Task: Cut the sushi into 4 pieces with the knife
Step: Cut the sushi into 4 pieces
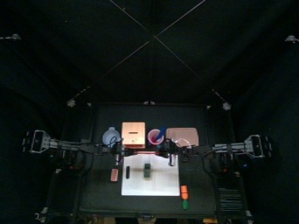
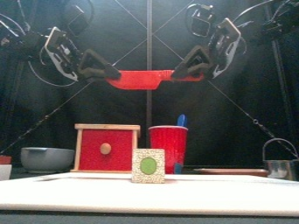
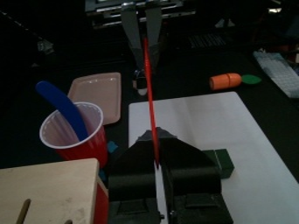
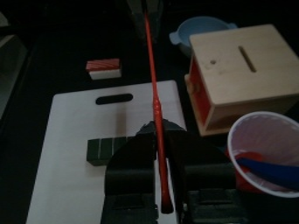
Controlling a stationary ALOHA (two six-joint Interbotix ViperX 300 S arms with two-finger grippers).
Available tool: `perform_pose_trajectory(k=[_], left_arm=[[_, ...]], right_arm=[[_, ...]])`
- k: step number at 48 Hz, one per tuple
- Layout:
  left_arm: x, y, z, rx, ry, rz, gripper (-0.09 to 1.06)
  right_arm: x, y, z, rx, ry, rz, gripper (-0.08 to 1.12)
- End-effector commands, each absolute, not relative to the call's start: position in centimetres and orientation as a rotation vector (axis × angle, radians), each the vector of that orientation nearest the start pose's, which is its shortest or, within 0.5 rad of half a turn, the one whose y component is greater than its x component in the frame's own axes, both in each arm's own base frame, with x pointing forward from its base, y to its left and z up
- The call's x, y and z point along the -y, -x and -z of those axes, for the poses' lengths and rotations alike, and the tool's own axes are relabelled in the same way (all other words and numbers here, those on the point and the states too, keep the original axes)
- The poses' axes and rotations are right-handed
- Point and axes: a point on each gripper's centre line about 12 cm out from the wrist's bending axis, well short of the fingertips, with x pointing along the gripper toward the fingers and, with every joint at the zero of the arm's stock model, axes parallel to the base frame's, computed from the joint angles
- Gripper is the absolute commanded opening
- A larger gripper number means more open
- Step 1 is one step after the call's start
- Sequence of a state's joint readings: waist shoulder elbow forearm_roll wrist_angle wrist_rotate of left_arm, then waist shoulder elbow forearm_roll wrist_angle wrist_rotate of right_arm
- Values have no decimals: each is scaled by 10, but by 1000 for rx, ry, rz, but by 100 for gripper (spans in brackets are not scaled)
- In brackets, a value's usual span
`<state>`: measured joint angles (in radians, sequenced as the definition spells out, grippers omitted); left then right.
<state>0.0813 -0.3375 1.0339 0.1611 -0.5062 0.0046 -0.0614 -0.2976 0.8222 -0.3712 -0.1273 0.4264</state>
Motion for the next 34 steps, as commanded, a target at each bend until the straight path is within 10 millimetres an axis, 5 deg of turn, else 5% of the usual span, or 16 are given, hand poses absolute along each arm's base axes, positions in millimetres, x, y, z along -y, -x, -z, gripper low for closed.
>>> perform_pose_trajectory(k=[1,34], left_arm=[[-13,-304,-218,-177,-138,22,16],[15,-328,-143,-347,-65,88,16]], right_arm=[[13,-343,-238,-406,-97,29,22],[-11,-350,-194,-582,-114,-4,21]])
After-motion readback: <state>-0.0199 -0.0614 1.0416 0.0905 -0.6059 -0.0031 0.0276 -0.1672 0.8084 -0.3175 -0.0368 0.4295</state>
